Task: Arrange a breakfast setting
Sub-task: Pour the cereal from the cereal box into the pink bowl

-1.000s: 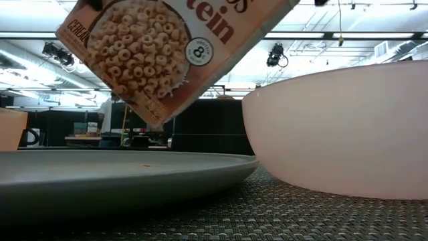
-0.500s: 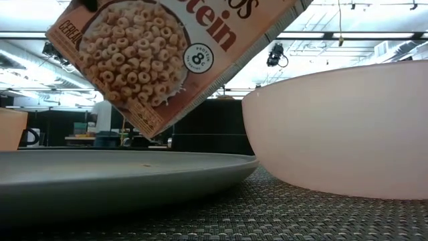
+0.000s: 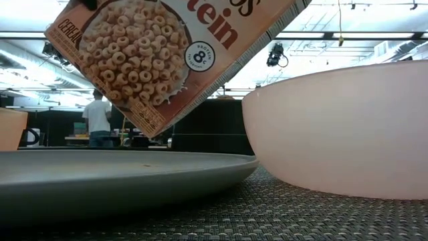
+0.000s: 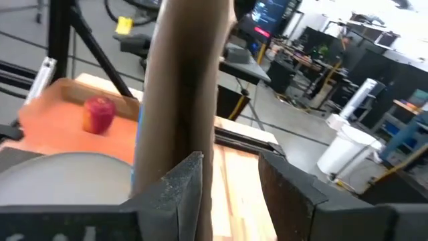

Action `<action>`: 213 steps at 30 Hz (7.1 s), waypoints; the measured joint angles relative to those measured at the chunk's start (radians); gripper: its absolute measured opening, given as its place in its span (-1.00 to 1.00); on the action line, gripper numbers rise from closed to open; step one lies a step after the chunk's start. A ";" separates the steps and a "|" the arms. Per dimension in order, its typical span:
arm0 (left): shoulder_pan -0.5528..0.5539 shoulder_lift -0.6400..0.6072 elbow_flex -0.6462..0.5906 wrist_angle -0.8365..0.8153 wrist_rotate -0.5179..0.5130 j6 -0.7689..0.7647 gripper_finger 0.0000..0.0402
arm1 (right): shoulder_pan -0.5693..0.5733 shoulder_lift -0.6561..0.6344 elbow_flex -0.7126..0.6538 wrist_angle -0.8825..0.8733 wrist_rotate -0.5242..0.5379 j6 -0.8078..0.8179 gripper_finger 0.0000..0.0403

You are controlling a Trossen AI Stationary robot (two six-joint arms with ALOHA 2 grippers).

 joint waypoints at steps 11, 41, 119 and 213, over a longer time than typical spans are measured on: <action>0.000 0.000 0.000 0.010 -0.001 0.027 -0.44 | -0.076 0.001 0.000 -0.024 -0.133 -0.003 -0.27; -0.103 -0.004 -0.054 0.029 -0.226 -0.209 0.15 | -0.093 -0.003 -0.002 -0.012 -0.189 0.072 -0.98; -0.315 -0.334 -0.851 1.145 -0.694 -0.001 0.77 | -0.190 -0.002 0.000 0.229 -0.291 0.098 -0.97; 0.094 0.066 0.140 0.158 0.709 -0.604 -0.02 | 0.435 -0.266 -0.172 -0.459 0.448 0.584 -0.17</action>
